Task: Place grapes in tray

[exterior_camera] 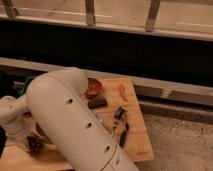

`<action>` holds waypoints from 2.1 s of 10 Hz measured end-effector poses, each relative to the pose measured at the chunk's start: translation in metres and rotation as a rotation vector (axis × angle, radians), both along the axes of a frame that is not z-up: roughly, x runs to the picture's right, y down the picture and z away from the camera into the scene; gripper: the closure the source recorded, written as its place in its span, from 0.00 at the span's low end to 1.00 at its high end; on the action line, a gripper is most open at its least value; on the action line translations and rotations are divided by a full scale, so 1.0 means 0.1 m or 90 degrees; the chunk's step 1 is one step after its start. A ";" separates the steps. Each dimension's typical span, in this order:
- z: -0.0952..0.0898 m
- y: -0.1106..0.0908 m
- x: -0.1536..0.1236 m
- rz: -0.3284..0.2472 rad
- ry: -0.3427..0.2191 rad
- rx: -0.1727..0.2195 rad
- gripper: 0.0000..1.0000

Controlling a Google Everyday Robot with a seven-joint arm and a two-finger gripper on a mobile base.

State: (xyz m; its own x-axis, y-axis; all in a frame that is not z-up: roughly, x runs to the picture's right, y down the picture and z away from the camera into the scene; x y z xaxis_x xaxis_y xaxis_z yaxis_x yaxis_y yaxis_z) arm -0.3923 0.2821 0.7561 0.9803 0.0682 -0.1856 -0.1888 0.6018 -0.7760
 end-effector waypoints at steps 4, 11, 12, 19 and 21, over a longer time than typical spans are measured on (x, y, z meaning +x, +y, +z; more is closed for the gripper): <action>0.00 0.00 0.00 0.000 -0.001 0.000 1.00; -0.11 -0.14 0.03 0.018 -0.026 0.037 1.00; -0.15 -0.25 0.08 0.028 -0.032 0.058 1.00; -0.25 -0.46 0.11 0.040 -0.031 0.089 1.00; -0.37 -0.83 0.18 0.063 -0.026 0.111 1.00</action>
State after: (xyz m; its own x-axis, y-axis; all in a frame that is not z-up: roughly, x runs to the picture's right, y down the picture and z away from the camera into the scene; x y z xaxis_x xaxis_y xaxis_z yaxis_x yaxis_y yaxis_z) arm -0.3739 0.1992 0.7189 0.9737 0.1914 -0.1234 -0.2240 0.7077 -0.6701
